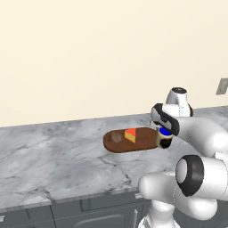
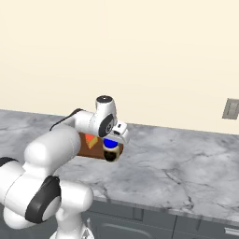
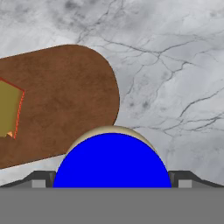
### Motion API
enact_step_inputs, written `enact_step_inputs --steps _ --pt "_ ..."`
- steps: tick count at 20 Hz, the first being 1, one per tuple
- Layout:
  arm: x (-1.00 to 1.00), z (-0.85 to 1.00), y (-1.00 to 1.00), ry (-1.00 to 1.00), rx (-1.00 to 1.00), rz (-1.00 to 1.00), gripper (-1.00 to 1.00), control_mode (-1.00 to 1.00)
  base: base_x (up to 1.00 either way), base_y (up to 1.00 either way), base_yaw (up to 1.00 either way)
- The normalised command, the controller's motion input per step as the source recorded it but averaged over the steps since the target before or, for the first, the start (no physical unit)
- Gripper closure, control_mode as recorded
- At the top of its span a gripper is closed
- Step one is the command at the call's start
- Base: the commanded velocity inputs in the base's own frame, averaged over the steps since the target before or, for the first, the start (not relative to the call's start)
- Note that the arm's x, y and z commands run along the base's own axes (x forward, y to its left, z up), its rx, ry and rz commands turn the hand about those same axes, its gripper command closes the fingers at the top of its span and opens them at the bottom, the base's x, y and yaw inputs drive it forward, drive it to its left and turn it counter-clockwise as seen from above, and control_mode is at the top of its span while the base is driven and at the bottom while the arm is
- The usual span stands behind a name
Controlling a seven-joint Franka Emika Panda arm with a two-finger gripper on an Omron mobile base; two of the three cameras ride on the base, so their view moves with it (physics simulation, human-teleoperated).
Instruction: Retrieve the reheated potato from the microwave, then place the potato, cheese, and condiment on the cutting board.
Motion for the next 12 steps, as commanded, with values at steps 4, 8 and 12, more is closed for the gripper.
enact_step_inputs --steps 4,8,12 --pt "0.57 0.0 0.36 0.01 -0.01 0.0 1.0 -1.0 0.0 0.0 0.0" --pt "0.4 -0.02 0.3 0.07 -0.01 0.01 1.0 -1.0 0.0 0.0 0.0" --pt "0.28 -0.03 0.15 0.07 0.0 0.07 1.0 -1.0 0.0 0.0 0.0"
